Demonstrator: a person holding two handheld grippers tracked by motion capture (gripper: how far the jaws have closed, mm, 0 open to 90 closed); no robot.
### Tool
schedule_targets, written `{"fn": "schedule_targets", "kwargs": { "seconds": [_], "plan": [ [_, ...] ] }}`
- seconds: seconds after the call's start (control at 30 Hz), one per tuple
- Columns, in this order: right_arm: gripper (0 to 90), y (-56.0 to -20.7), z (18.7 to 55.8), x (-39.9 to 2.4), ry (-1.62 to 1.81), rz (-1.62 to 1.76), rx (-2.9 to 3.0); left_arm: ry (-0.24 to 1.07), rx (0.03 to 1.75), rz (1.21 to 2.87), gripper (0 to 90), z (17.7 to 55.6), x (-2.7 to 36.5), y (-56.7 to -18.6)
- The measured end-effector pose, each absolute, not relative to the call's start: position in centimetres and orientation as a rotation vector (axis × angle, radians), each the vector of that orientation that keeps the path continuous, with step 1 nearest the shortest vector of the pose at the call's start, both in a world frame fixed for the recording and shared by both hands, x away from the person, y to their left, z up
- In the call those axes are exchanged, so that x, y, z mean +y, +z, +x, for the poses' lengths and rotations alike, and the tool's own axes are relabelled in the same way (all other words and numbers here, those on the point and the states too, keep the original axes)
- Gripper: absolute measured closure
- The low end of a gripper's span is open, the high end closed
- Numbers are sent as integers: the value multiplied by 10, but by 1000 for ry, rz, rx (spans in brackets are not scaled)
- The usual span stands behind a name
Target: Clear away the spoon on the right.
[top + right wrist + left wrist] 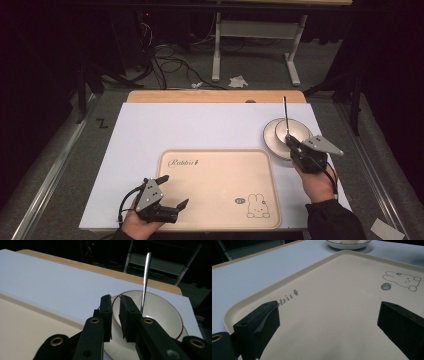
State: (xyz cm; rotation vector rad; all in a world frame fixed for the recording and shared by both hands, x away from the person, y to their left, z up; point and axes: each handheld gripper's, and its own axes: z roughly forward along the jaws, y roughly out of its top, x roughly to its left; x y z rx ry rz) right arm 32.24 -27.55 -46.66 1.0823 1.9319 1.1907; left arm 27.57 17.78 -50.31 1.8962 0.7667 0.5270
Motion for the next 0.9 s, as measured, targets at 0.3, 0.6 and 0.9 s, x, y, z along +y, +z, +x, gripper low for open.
{"fn": "schedule_targets", "kwargs": {
  "seconds": [0.3, 0.6, 0.9],
  "plan": [
    [900, -451, 360, -268, 1136, 1119, 1897, 522, 769, 1887, 50, 276, 180, -502],
    [900, -427, 405, -260, 1087, 1159, 1868, 513, 767, 1880, 50, 276, 181, -502],
    [900, -426, 460, -253, 981, 1208, 1838, 509, 769, 1870, 51, 277, 182, -502]
  ]
}}
